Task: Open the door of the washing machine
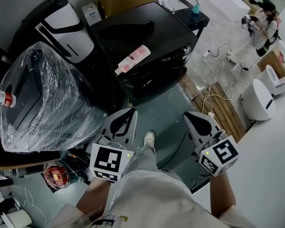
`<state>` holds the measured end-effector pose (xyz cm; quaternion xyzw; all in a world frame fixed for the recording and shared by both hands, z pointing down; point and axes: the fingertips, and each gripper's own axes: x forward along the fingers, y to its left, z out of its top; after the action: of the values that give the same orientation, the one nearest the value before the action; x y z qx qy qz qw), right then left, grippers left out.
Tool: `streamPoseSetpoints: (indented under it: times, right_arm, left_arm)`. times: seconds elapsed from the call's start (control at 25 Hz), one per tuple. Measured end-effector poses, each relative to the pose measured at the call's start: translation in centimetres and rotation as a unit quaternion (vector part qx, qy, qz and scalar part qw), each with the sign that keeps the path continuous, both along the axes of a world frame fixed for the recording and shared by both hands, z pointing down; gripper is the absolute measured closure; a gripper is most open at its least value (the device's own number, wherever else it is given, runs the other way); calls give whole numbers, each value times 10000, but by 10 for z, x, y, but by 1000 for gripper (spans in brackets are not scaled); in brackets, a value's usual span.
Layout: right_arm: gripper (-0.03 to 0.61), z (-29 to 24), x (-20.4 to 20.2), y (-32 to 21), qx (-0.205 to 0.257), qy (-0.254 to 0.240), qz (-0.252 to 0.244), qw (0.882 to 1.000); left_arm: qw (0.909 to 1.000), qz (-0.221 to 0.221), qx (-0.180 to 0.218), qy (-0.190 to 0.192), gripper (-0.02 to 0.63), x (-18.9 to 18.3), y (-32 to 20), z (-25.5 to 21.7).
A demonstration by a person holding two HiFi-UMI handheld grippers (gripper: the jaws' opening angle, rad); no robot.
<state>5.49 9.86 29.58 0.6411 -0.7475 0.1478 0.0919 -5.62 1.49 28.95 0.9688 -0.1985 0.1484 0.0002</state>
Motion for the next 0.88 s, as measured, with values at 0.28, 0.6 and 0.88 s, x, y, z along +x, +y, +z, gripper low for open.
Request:
streamPoseSetpoints:
  times: [0.28,0.6,0.88]
  right_arm:
    - [550,41,43,-83,-676,-4,-131,9976]
    - [446,100,78,-152,-1541,269,-468,9866]
    - [394,145,112,-189,-2024,668,-804,9737]
  left_arm:
    - [9990,39,-345,-271,592,39,-77,38]
    - [9952,186,-701,-657,592,73,-128,87]
    - [9913,-15,-1028,-817,592,88,-149,119]
